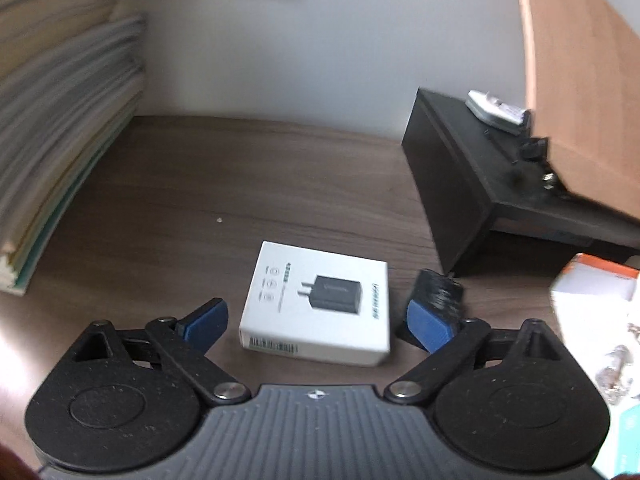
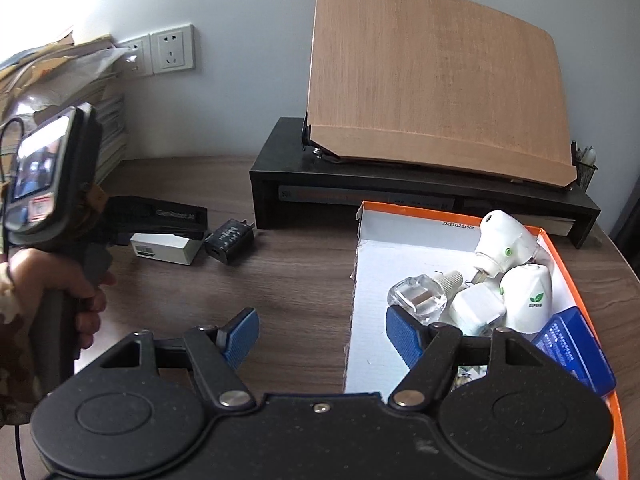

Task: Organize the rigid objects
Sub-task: 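Grasp the white UGREEN charger box with the left gripper while the right reaches the black plug, then grasp the black plug charger with the right gripper and lift it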

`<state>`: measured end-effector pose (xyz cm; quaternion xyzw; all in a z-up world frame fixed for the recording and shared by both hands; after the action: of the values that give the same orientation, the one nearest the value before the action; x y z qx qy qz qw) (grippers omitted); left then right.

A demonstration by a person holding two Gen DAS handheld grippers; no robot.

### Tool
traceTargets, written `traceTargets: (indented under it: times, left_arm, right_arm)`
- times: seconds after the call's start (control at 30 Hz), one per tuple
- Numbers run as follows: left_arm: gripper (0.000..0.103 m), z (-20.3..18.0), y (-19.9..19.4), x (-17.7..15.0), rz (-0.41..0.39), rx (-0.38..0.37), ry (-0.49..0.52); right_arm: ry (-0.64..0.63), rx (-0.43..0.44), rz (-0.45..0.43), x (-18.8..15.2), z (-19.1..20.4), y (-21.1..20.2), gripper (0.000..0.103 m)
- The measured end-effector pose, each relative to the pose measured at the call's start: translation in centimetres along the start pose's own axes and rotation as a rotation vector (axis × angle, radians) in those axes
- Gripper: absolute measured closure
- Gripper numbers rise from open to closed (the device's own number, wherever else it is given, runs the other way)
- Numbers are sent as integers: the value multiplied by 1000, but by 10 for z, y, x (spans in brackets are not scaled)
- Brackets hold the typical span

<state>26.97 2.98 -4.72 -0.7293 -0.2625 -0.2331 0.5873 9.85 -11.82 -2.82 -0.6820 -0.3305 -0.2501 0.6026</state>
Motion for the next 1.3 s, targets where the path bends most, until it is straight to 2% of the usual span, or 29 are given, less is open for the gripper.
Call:
traceTargets:
  times: [0.07, 0.13, 0.17, 0.27, 0.5, 0.77, 0.8, 0.87, 0.9, 0.93, 1.07, 1.3]
  left_arm:
    - [7, 3, 10, 3, 7, 4, 9]
    - [15, 4, 13, 4, -11, -3, 40]
    - [23, 5, 12, 4, -19, -10, 51]
    - [23, 15, 8, 6, -9, -59, 42]
    - [23, 53, -22, 3, -21, -61, -48]
    - [23, 85, -53, -4, -20, -48, -97]
    - [23, 87, -54, -5, -20, -48, -99]
    - [23, 89, -57, -7, -20, -44, -104]
    - [23, 90, -57, -7, -18, -47, -108]
    - [23, 90, -58, -7, -17, -50, -112]
    - [23, 87, -60, -8, -21, -60, -114]
    - [23, 74, -77, -14, -33, -89, -102]
  right_arm:
    - [10, -10, 8, 3, 3, 5, 19]
    - [22, -12, 16, 7, 5, 12, 19]
    - [27, -10, 18, 10, 7, 15, 19]
    - [35, 6, 20, 19, 14, 29, 19]
    - [74, 72, 19, 52, 42, 79, 19]
    - [127, 44, 49, 74, 70, 134, 21]
    - [120, 39, 61, 75, 73, 139, 24]
    - [108, 24, 95, 77, 77, 148, 46]
    - [107, 29, 109, 76, 79, 151, 49]
    - [111, 29, 117, 75, 79, 152, 57]
    - [117, 44, 112, 69, 77, 143, 59]
    - [76, 38, 31, 66, 69, 100, 60]
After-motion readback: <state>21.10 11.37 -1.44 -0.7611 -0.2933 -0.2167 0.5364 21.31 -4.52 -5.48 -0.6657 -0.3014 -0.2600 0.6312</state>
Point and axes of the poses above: each gripper's, at about its wrist camera, not at the fingertips, and y roughly the way its jaws point, z to its left, x to its top, the point moved 1 cm from there along y, roughly the way its jaws point, and after that the axes turned 9 degrees about -y, right-handed, at the moved point
